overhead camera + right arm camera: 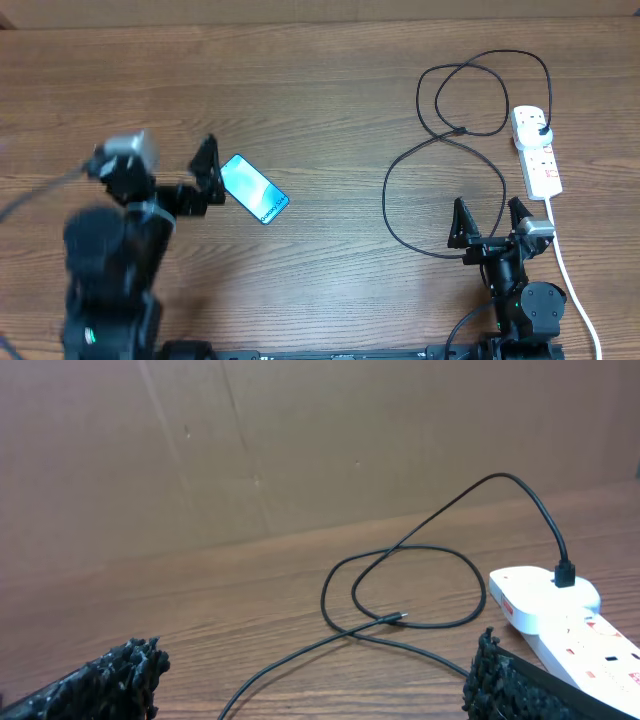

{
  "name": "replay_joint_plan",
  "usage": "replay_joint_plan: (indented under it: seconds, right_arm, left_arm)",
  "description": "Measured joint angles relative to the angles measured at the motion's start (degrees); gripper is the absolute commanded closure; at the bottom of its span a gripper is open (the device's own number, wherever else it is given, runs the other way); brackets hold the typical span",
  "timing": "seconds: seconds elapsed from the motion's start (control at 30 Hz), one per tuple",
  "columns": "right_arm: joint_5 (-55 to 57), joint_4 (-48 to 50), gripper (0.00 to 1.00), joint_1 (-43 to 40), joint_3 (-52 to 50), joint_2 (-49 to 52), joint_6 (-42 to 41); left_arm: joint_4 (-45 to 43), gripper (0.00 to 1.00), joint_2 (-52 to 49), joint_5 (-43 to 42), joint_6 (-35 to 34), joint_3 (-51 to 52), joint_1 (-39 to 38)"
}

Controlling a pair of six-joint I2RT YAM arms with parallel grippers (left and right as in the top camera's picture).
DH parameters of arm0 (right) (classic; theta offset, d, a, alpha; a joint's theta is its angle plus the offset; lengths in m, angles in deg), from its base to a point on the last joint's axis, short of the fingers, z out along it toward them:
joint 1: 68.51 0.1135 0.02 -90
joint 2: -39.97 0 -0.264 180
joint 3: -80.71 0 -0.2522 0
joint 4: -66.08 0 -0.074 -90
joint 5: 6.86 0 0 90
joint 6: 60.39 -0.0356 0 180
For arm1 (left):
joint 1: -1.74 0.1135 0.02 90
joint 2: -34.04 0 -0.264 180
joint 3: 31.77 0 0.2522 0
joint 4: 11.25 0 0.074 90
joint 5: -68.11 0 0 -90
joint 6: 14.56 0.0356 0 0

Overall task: Plug charger to phone and switch on socket
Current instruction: 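Move the left gripper over the blue phone and lower toward it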

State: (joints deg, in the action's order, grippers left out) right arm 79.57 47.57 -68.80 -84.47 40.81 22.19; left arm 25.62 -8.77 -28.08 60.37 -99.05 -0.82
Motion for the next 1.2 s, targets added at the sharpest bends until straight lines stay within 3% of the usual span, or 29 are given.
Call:
replay_joint_plan:
  seconds: [0.23,0.53,0.67,0.87,1.2]
  right_arm:
    - [-0.02,0.00,0.00,0.00,0.00,0.00,-0.04]
    - [-0.02,-0.02,0.00,0.00,0.00,0.00,0.02]
    - [0.00,0.00,0.00,0.00,0.00,0.00,0.00]
    - [0.00,0.00,0.00,0.00,0.00,0.00,-0.02]
    - [0.00,0.00,0.00,0.00,0.00,0.00,0.00]
  left_arm:
    - [26.45,0.00,-21.14,-5.07,0.00,-22.58,0.00]
    - [46.97,0.00,-37.42,-16.48,-0.02,-26.29,0.00]
    - [47.89,0.00,-43.41,-17.94,-2.27,-26.34,0.00]
    - [50.56,0.00,-47.23,-9.31,-17.00,-26.34,-1.88]
    - [49.88,0.00,-47.23,4.50,-37.83,-28.30,-12.48]
